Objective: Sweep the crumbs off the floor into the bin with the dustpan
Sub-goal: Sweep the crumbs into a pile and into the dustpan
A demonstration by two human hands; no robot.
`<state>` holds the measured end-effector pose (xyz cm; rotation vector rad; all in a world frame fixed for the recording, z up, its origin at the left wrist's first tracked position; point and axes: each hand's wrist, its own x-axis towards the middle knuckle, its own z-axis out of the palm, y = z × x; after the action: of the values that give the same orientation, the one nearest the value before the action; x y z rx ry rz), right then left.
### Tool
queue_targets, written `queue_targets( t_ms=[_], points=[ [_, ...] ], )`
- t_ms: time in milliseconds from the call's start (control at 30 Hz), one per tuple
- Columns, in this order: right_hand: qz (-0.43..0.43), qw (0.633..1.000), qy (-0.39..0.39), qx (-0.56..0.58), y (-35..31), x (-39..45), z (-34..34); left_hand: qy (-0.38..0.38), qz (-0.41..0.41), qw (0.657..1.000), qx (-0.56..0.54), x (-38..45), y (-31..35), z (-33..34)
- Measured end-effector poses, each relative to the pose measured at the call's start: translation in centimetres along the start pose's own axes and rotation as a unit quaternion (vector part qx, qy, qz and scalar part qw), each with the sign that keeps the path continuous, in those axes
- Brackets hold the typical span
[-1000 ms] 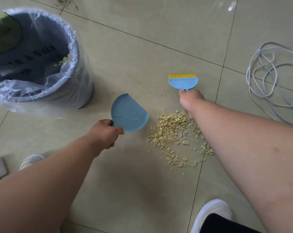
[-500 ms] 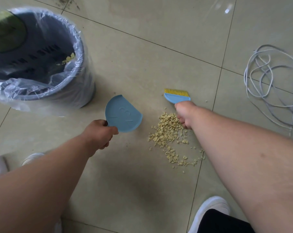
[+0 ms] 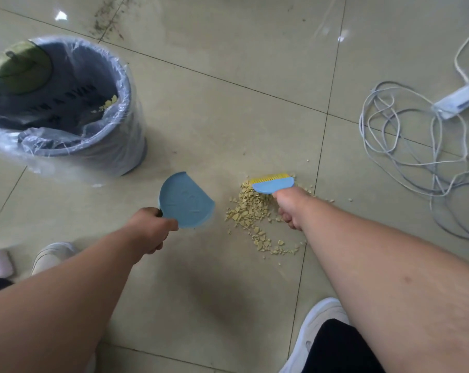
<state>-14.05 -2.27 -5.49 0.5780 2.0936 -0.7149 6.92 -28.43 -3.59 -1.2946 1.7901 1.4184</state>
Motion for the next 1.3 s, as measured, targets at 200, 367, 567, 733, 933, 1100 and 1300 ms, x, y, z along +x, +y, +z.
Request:
queue_targets(
  t_ms=[200, 367, 567, 733, 933, 1100, 1300],
  points=[
    [-0.135, 0.977, 0.166, -0.001, -0.3, 1.4, -6.1, -0.006, 0.03, 0.999, 0.018, -0.1, 2.2, 1.6],
    [-0.145, 0.938, 0.29, -0.125, -1.2, 2.9, -13.6, 0.007, 0.052, 0.997, 0.053, 0.8, 4.5, 2.7],
    [-0.11, 0.875, 0.347, -0.32, -2.1, 5.0, -15.4, 0.065, 0.047, 0.992, 0.096, 2.8, 6.2, 2.0],
    [-0.198, 0.883, 0.269, -0.329, -1.2, 5.6, -10.8, 0.067, 0.036, 0.991, 0.111, 3.4, 6.2, 1.6],
    [-0.271, 0.879, 0.229, -0.318, -0.1, 3.5, -5.3, 0.043, 0.048, 0.991, 0.114, 2.3, 6.4, 2.1],
    [-0.323, 0.85, 0.221, -0.353, 0.6, 0.9, -1.6, 0.029, 0.056, 0.992, 0.112, 1.5, 6.5, 2.4],
    [-0.32, 0.863, 0.259, -0.292, 0.4, 0.8, -4.1, 0.028, 0.063, 0.992, 0.107, 0.9, 6.4, 2.1]
  ],
)
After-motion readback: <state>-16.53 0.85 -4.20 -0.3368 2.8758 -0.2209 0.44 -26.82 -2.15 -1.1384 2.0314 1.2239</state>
